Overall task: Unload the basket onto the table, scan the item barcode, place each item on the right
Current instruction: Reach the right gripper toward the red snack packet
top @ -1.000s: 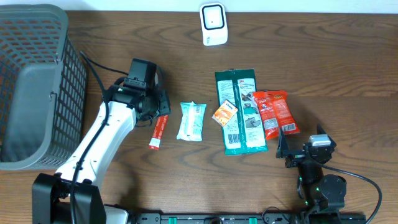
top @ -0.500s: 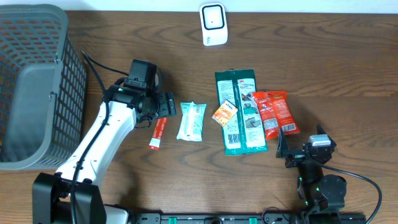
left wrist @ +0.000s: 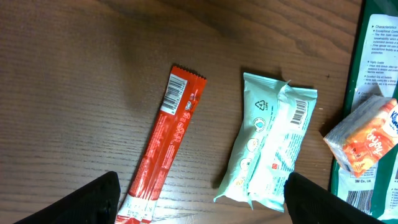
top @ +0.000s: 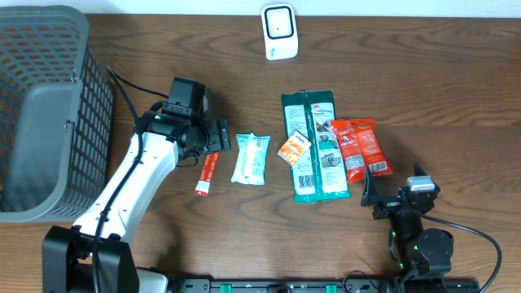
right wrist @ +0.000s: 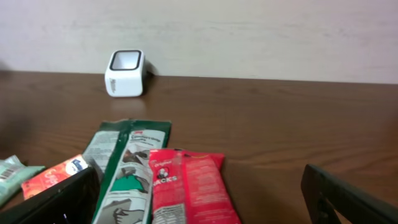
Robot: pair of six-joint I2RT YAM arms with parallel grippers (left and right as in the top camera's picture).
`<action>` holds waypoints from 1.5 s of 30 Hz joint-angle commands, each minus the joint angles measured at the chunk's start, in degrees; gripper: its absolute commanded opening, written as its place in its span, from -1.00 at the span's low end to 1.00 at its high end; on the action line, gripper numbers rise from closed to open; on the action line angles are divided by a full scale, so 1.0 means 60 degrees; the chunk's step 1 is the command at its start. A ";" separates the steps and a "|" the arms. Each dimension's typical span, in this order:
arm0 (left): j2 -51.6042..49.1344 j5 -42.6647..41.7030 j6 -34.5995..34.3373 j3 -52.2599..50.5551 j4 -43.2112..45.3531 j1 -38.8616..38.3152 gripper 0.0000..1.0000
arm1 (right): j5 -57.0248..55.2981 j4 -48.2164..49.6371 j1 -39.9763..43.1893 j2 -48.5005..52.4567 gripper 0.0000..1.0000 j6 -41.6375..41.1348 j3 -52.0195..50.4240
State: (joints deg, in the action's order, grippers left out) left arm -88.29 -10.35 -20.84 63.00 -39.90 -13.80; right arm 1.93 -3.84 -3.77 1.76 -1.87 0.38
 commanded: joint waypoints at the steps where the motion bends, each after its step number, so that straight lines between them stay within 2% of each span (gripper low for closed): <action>1: -0.0011 0.0084 0.0113 0.0127 0.0011 0.0022 0.70 | 0.0466 0.0098 0.0058 -0.0044 0.99 -0.0885 -0.0011; 5: -0.0011 0.0087 0.0113 0.0127 0.0007 0.0022 0.70 | 0.0583 -0.0025 0.0062 -0.0044 0.99 -0.1071 0.0117; 9: -0.0011 0.0084 0.0113 0.0127 0.0004 0.0022 0.70 | 0.0193 -0.1206 0.0062 -0.0025 0.98 -0.1067 0.1067; 10: -0.0011 0.0087 0.0113 0.0127 0.0007 0.0022 0.70 | 0.0153 -0.1942 0.0062 0.0098 0.99 -0.1038 0.1876; 14: -0.0011 0.0087 0.0113 0.0127 0.0007 0.0022 0.70 | 0.0044 -0.3107 0.0062 0.0962 0.99 -0.1038 0.4044; 18: -0.0011 0.0087 0.0113 0.0127 0.0007 0.0022 0.70 | 0.0007 -0.4280 0.0062 0.2506 0.99 -0.1035 0.6419; 23: -0.0011 0.0084 0.0113 0.0127 0.0007 0.0022 0.70 | 0.0018 -0.6462 0.0058 0.5450 0.99 -0.0991 1.0018; 26: -0.0011 0.0087 0.0113 0.0127 0.0011 0.0022 0.71 | 0.0087 -0.8655 0.0058 0.7796 0.99 -0.0372 1.2360; 30: -0.0011 0.0087 0.0113 0.0127 0.0011 0.0022 0.72 | 0.0098 -1.0324 0.0058 0.9766 0.98 -0.0372 1.3566; 35: -0.0011 0.0087 0.0113 0.0124 0.0011 0.0022 0.72 | 0.0736 -1.0433 0.0058 1.1245 0.98 -0.0390 1.3570; 38: -0.0011 0.0087 0.0113 0.0120 0.0011 0.0022 0.72 | 0.0831 -1.0739 0.0058 1.1683 0.44 -0.0386 1.3570; 39: -0.0011 0.0087 0.0113 0.0117 0.0007 0.0022 0.72 | 0.0809 -1.0837 0.0062 1.1748 0.32 -0.0390 1.3566; 41: -0.0011 0.0087 0.0113 0.0109 0.0007 0.0022 0.72 | 0.0798 -1.1238 0.0058 1.1952 -0.34 -0.0390 1.3511; 45: -0.0011 0.0084 0.0109 0.0109 0.0007 0.0022 0.72 | 0.0597 -1.1449 0.0062 1.2276 -0.40 -0.0379 1.3325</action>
State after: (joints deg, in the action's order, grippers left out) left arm -88.31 -10.20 -20.73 63.00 -39.81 -13.80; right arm 5.96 -72.34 -3.75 74.28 -4.47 80.73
